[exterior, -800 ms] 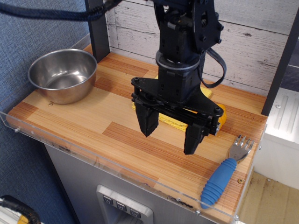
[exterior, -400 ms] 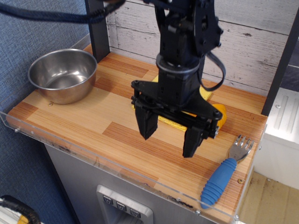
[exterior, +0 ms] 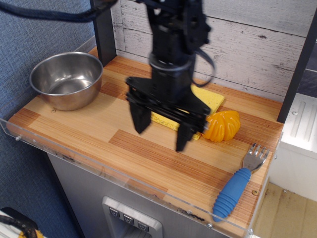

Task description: Pick up the pot and placed it above on yellow cloth

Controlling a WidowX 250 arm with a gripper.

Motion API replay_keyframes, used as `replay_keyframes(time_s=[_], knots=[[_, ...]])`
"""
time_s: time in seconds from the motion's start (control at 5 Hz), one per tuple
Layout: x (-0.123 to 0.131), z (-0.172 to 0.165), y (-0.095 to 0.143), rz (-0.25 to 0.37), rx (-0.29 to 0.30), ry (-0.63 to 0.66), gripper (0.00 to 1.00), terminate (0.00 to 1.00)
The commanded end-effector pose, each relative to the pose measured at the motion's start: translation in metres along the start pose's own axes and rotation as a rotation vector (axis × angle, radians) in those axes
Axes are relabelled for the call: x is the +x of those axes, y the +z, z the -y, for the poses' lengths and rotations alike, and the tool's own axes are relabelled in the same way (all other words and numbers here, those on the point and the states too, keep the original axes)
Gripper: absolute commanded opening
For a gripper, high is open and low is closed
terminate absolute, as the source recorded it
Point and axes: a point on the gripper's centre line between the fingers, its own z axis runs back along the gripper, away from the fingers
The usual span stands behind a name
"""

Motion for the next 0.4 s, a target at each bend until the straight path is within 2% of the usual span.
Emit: replay_keyframes(time_s=[0.0, 0.2], knots=[[0.038, -0.085, 0.006, 0.101, 0.021, 0.083, 1.00, 0.00], [0.053, -0.124, 0.009, 0.104, 0.018, 0.144, 1.00, 0.00]])
